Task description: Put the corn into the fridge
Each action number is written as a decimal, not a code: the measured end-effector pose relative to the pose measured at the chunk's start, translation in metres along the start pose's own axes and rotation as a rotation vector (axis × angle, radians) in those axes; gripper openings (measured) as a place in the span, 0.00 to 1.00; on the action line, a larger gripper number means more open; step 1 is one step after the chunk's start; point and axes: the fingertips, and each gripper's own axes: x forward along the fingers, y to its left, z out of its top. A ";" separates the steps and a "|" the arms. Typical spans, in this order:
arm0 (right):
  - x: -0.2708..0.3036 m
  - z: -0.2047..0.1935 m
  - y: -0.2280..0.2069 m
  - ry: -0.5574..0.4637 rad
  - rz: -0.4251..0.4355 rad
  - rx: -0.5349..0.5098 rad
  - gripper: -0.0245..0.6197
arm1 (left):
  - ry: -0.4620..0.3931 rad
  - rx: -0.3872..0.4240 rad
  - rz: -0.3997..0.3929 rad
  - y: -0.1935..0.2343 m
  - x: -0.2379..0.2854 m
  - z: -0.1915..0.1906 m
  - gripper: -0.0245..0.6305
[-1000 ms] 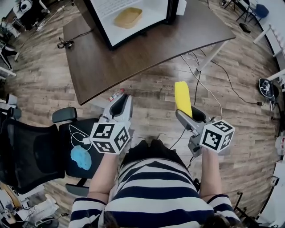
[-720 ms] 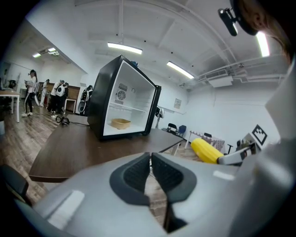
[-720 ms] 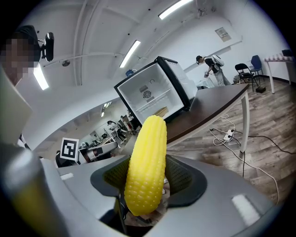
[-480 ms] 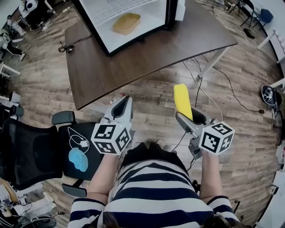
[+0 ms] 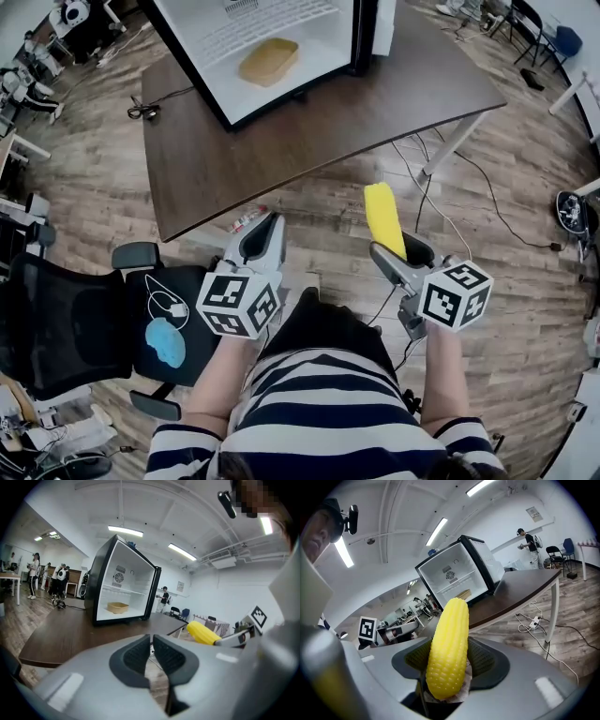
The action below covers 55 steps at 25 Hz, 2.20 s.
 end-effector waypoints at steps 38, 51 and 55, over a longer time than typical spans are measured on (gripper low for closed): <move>0.170 0.147 -0.054 0.062 -0.026 -0.128 0.41 | -0.002 0.090 0.006 0.121 0.169 0.086 0.04; 0.209 0.216 -0.052 0.037 0.042 -0.217 0.41 | -0.085 0.053 0.029 0.134 0.194 0.122 0.04; 0.221 0.243 -0.057 0.039 0.069 -0.269 0.41 | -0.127 0.036 0.085 0.143 0.203 0.135 0.04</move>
